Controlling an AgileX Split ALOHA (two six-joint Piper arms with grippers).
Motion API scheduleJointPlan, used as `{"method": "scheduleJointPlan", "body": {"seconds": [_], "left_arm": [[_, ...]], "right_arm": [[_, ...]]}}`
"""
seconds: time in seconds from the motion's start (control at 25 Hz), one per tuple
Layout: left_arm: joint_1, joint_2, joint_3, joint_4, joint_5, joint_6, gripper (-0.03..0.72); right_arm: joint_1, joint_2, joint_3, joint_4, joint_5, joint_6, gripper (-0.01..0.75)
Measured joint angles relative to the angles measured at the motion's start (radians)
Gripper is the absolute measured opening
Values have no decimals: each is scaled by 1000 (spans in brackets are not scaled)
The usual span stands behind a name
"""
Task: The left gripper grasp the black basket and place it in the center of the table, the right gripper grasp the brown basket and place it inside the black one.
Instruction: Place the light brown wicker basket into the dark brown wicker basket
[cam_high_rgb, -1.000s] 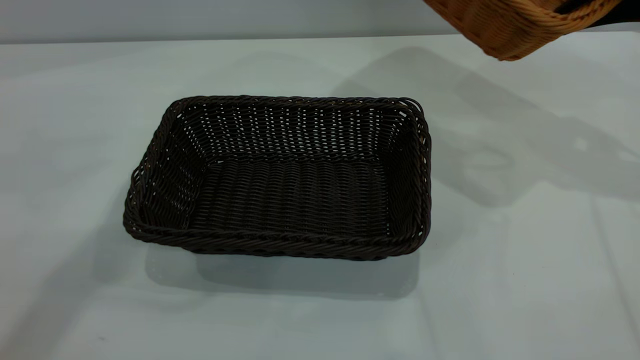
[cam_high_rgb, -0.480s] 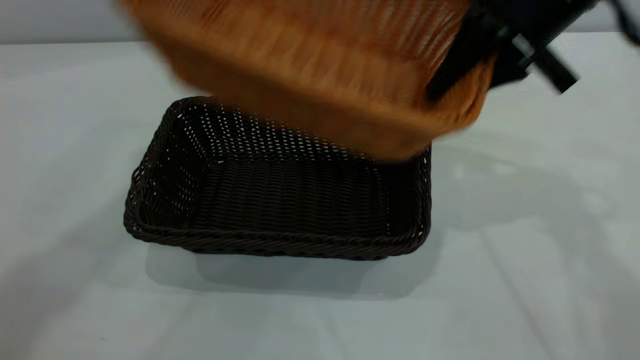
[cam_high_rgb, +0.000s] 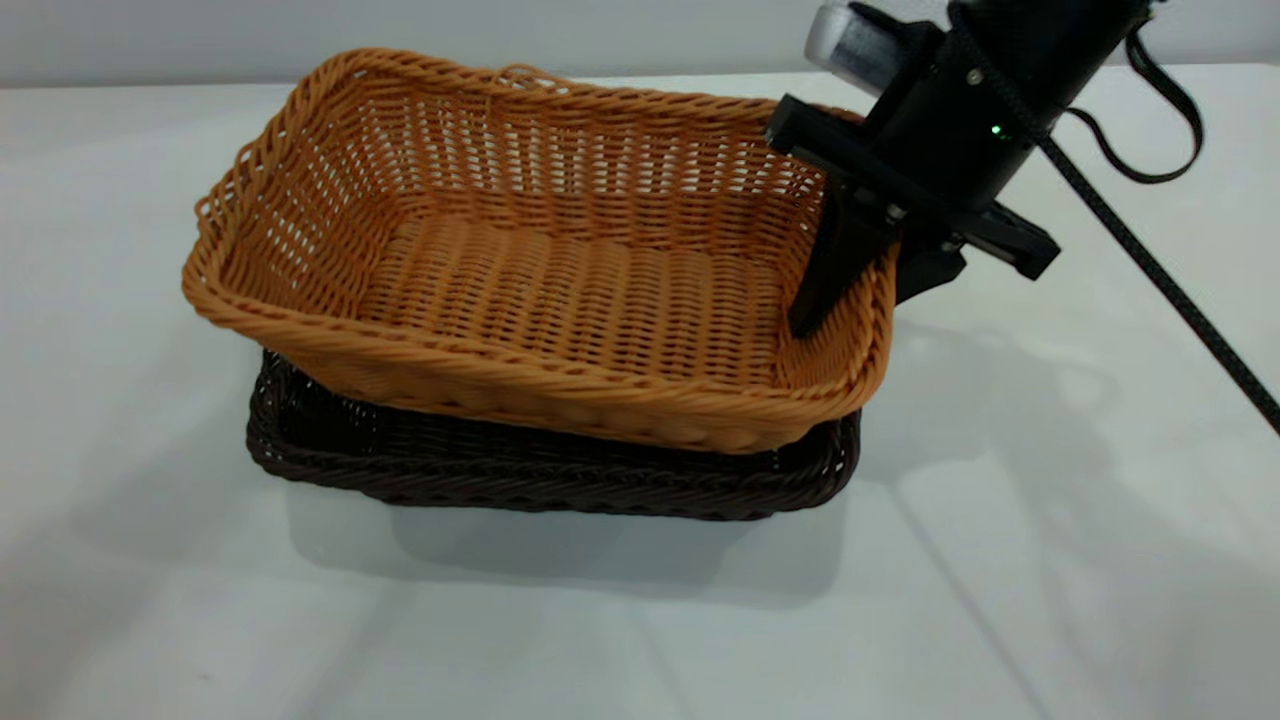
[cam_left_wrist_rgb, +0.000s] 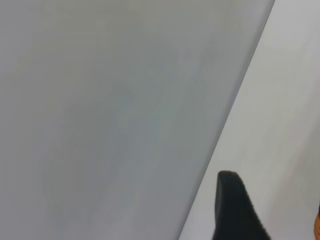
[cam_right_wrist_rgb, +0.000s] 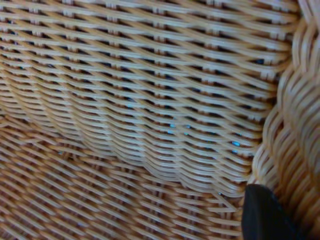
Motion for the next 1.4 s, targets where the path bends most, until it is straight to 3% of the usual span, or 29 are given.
{"method": "scheduleJointPlan", "body": {"seconds": [0.52, 0.64, 0.84, 0.96, 1.04, 1.16, 1.4], "left_arm": [[0, 0, 0, 0, 42, -13, 349], [0, 0, 0, 0, 51, -13, 349], [0, 0, 0, 0, 58, -13, 349], [0, -1, 0, 0, 58, -14, 349], [0, -11, 0, 0, 60, -14, 349], [0, -45, 0, 0, 61, -14, 349], [0, -109, 0, 0, 66, -14, 349]], "right_arm": [[38, 25, -42, -82, -21, 15, 127], [50, 25, -46, -93, -19, 15, 218], [58, 25, -49, -69, -12, 13, 475], [58, 25, -70, -87, 42, -6, 598], [58, 25, -106, -139, 115, -9, 638], [58, 25, -168, -247, 223, 9, 642], [58, 25, -250, -381, 260, 63, 588]]}}
